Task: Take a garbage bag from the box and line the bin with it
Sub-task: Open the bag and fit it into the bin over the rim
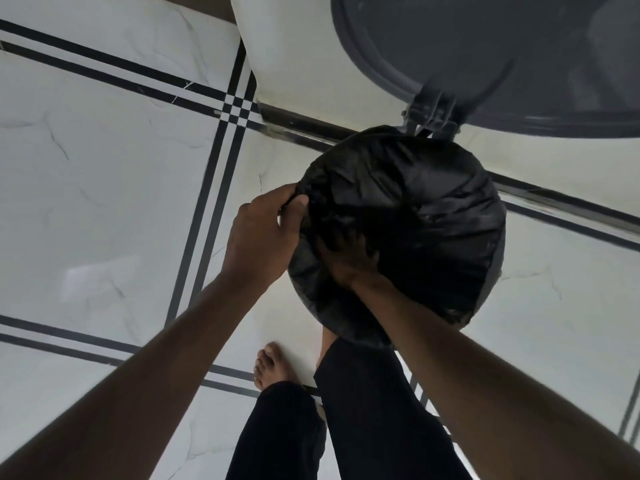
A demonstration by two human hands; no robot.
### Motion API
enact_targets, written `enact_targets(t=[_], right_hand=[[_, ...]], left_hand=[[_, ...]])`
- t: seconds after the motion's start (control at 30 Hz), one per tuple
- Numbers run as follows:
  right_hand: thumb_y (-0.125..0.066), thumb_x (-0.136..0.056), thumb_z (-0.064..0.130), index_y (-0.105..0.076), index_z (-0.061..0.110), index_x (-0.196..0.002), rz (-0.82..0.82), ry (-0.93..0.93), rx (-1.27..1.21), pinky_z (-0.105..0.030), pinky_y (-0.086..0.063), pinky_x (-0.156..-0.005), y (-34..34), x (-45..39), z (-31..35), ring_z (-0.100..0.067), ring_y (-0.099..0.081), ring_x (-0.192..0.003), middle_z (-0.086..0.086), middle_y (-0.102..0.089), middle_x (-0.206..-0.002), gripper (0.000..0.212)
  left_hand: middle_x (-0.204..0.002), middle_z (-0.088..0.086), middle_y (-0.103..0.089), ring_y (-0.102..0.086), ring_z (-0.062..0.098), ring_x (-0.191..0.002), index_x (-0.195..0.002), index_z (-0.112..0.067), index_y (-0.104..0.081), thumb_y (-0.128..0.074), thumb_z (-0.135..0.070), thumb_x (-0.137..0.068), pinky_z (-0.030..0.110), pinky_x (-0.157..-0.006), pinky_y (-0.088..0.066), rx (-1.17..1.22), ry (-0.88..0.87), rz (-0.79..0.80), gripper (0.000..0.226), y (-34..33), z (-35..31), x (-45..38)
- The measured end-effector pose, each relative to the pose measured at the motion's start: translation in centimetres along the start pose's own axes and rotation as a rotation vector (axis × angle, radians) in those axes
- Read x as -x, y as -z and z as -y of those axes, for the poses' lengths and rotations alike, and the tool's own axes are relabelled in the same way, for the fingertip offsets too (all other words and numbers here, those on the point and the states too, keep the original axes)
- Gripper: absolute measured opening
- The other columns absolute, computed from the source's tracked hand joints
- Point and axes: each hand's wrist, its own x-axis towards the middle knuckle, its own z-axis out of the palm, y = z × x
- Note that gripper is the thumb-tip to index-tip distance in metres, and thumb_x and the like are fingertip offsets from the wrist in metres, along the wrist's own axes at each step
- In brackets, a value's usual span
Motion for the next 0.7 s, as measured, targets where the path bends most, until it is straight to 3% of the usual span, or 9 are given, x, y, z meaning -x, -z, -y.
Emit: enact_targets(t=[0.1, 0.2, 0.33, 0.47, 0.53, 0.57, 0.63, 0.7], right_hand=[[-0.023, -0.096, 0.067, -0.016, 0.032, -0.156, 0.180, -0.040, 0.085, -0.056, -0.005, -0.120, -1.9, -3.1, -1.3, -0.030, -0.011, -0.151, -0.005, -0.017, -0.164, 0.070], [-0.035, -0.100, 0.055, -0.030, 0.023, -0.153, 0.283, -0.038, -0.036, -0.019, -0.027, -0.115, -0.3, -3.8, -1.5, -0.020, -0.029, -0.144, 0.007, -0.036, -0.151, 0.062], [-0.041, -0.103, 0.044, -0.030, 0.012, -0.153, 0.221, 0.034, 0.021, -0.035, -0.020, -0.118, 5.6, -0.3, 0.2, -0.027, -0.028, -0.147, -0.009, -0.029, -0.160, 0.061], [-0.049, -0.101, 0.026, -0.059, 0.018, -0.134, 0.152, 0.225, 0.010, -0.028, -0.036, -0.111, 8.2, 3.5, -0.3, -0.022, -0.050, -0.131, -0.004, -0.056, -0.142, 0.036], [-0.057, -0.097, 0.022, -0.067, 0.018, -0.126, 0.229, 0.239, -0.086, -0.017, -0.044, -0.096, 9.2, 4.6, -0.8, -0.014, -0.059, -0.117, 0.000, -0.066, -0.129, 0.031], [-0.058, -0.097, 0.023, -0.066, 0.018, -0.126, 0.300, 0.247, -0.119, -0.014, -0.046, -0.089, 9.9, 5.2, -0.6, -0.012, -0.060, -0.112, 0.001, -0.067, -0.125, 0.031], [-0.056, -0.098, 0.030, -0.062, 0.023, -0.131, 0.383, 0.237, -0.163, -0.021, -0.046, -0.095, 11.3, 5.3, -0.4, -0.011, -0.059, -0.114, 0.004, -0.066, -0.125, 0.035], [-0.058, -0.095, 0.039, -0.059, 0.026, -0.134, 0.299, 0.206, -0.295, -0.030, -0.044, -0.102, 12.6, 3.8, -0.4, -0.013, -0.057, -0.120, 0.006, -0.064, -0.129, 0.041]], left_hand=[[-0.092, -0.004, -0.074, -0.069, 0.017, -0.089, -0.109, -0.018, -0.070, -0.046, -0.031, -0.102, 0.042, -0.082, -0.056, 0.021, -0.031, -0.014, 0.028, -0.3, 0.2, 0.2], [-0.092, -0.003, -0.074, -0.069, 0.018, -0.089, -0.111, -0.018, -0.069, -0.045, -0.032, -0.102, 0.043, -0.082, -0.056, 0.012, -0.032, -0.014, 0.029, -0.3, 0.1, 0.2], [-0.093, -0.005, -0.074, -0.069, 0.018, -0.091, -0.112, -0.023, -0.070, -0.045, -0.033, -0.101, 0.044, -0.082, -0.055, 0.002, 0.014, 0.017, 0.029, 0.0, -0.3, 0.1], [-0.093, -0.003, -0.074, -0.069, 0.021, -0.090, -0.111, -0.023, -0.069, -0.040, -0.039, -0.096, 0.047, -0.081, -0.056, -0.002, 0.063, 0.059, 0.036, 0.4, -1.1, 0.0], [-0.091, -0.001, -0.074, -0.068, 0.023, -0.088, -0.108, -0.020, -0.069, -0.040, -0.039, -0.096, 0.047, -0.080, -0.055, -0.014, 0.074, 0.065, 0.036, 0.4, -1.3, -0.1], [-0.089, 0.000, -0.073, -0.068, 0.024, -0.087, -0.107, -0.019, -0.068, -0.040, -0.038, -0.095, 0.047, -0.079, -0.055, -0.017, 0.076, 0.065, 0.036, 0.4, -1.3, -0.2], [-0.088, 0.001, -0.073, -0.067, 0.024, -0.086, -0.106, -0.018, -0.069, -0.041, -0.036, -0.097, 0.046, -0.078, -0.055, -0.025, 0.067, 0.064, 0.034, 0.4, -1.3, -0.2], [-0.090, 0.001, -0.073, -0.067, 0.024, -0.087, -0.108, -0.018, -0.069, -0.043, -0.030, -0.100, 0.043, -0.079, -0.055, -0.033, 0.054, 0.054, 0.030, 0.3, -1.1, -0.2]])
